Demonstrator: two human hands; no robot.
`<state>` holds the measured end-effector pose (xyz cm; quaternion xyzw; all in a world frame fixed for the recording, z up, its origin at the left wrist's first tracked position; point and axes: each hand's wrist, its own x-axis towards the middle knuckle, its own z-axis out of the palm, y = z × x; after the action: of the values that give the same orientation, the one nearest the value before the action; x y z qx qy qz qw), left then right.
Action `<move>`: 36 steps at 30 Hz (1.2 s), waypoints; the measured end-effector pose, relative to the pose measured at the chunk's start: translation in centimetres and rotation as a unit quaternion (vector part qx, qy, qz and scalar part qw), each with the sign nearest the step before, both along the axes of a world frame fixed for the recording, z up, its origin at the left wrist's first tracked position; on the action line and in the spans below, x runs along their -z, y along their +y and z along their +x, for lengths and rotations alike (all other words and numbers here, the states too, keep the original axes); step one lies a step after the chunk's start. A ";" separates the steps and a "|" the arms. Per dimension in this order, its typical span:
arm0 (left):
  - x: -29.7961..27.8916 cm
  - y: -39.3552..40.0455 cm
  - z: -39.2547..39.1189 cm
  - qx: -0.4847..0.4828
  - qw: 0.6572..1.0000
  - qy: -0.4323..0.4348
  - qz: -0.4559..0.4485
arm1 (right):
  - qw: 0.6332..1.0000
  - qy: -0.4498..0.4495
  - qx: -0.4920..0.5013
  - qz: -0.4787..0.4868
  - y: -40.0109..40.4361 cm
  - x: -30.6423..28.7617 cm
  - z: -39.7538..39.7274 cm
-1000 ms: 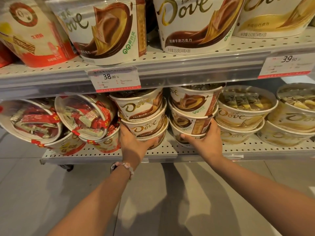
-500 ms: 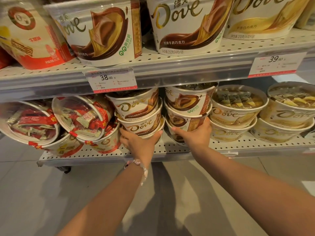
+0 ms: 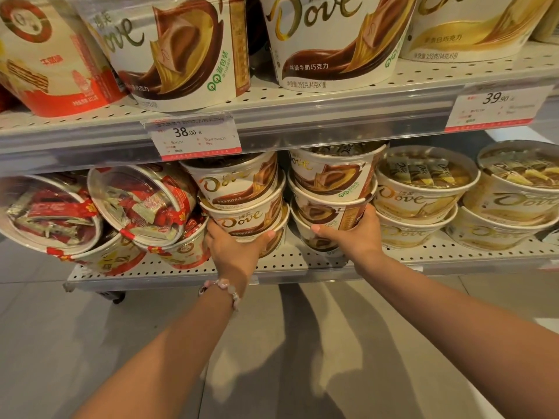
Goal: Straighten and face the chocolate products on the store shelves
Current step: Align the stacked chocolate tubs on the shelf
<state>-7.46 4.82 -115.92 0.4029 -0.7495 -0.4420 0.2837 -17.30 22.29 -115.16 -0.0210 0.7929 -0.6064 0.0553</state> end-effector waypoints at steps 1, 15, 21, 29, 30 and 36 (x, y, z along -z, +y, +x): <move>0.1 -0.5 0.1 0.011 1.000 -0.004 0.002 | 1.000 0.001 -0.008 -0.005 0.1 0.0 0.0; -0.6 2.3 -0.7 -0.034 0.993 0.081 0.084 | 1.000 0.013 0.005 -0.018 -0.2 -0.1 1.7; -0.2 2.9 -1.8 -0.091 0.979 0.094 0.154 | 0.991 -0.073 0.103 -0.032 -3.3 -0.4 2.1; 0.6 1.8 -1.7 -0.044 0.987 0.080 0.131 | 0.990 -0.079 0.116 -0.035 -3.4 0.6 1.4; 0.7 1.6 -1.5 -0.032 0.988 0.085 0.124 | 0.992 -0.067 0.102 -0.029 -3.0 0.6 1.2; 0.7 0.0 -0.9 0.027 0.989 0.077 0.123 | 0.999 -0.046 0.010 -0.023 -0.8 0.3 -0.3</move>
<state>-8.38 4.78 -116.64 0.3788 -0.6759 -0.5683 0.2769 -17.57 21.50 -115.47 0.0135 0.7752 -0.6257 0.0856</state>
